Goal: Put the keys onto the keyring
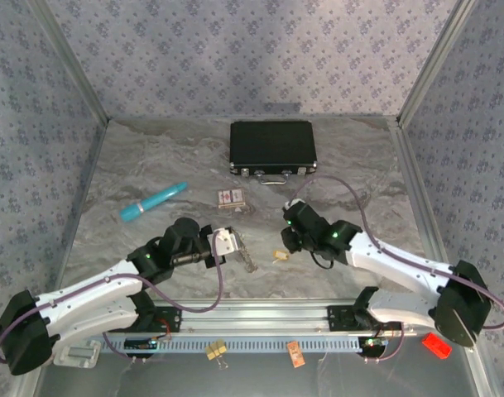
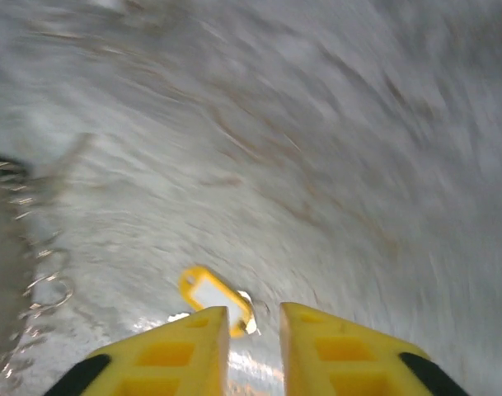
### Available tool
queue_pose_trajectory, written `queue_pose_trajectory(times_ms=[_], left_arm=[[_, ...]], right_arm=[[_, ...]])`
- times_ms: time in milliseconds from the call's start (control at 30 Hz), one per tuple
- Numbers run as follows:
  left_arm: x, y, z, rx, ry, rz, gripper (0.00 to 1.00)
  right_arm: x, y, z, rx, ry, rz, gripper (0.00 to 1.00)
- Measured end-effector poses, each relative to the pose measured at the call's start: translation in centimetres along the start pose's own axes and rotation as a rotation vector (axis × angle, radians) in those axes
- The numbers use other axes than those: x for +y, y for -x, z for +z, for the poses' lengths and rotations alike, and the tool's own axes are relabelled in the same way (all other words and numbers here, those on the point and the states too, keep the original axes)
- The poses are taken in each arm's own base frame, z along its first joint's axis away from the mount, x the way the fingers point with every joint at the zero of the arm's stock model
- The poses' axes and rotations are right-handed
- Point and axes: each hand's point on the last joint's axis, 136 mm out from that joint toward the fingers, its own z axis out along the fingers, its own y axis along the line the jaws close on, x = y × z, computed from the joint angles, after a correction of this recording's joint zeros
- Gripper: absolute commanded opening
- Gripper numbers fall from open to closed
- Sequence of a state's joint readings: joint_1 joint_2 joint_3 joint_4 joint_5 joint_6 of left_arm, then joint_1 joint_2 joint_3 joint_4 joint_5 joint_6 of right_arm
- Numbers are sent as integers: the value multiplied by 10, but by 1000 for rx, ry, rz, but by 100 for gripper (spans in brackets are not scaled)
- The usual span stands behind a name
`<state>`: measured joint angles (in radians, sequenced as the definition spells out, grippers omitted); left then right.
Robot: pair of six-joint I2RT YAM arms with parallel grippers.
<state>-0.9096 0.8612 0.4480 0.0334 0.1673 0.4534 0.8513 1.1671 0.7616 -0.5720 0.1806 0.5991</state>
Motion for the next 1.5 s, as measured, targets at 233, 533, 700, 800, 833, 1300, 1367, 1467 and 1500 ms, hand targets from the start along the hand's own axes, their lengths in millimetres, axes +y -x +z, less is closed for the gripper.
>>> queue_pose_trajectory(times_ms=[233, 533, 700, 800, 833, 1300, 1367, 1467, 1500], left_arm=[[2, -3, 4, 10, 2, -34, 0], [2, -3, 4, 10, 2, -52, 0], [2, -2, 5, 8, 2, -52, 0], [2, -3, 5, 9, 2, -52, 0], [2, -3, 5, 9, 2, -52, 0], [2, -2, 5, 8, 0, -51, 0], [2, -2, 5, 7, 0, -52, 0], [2, -2, 5, 7, 0, -52, 0], [2, -2, 5, 8, 0, -52, 0]], right_arm=[[-14, -37, 18, 137, -39, 349, 35], [-12, -43, 43, 166, 30, 525, 32], [-7, -48, 54, 192, 54, 551, 27], [-6, -51, 57, 201, 65, 564, 24], [-5, -51, 57, 203, 70, 568, 23], [1, -47, 64, 208, 106, 580, 0], [0, -48, 63, 212, 101, 575, 0], [-3, -51, 57, 238, 68, 534, 0], [-3, -50, 52, 249, 57, 511, 0]])
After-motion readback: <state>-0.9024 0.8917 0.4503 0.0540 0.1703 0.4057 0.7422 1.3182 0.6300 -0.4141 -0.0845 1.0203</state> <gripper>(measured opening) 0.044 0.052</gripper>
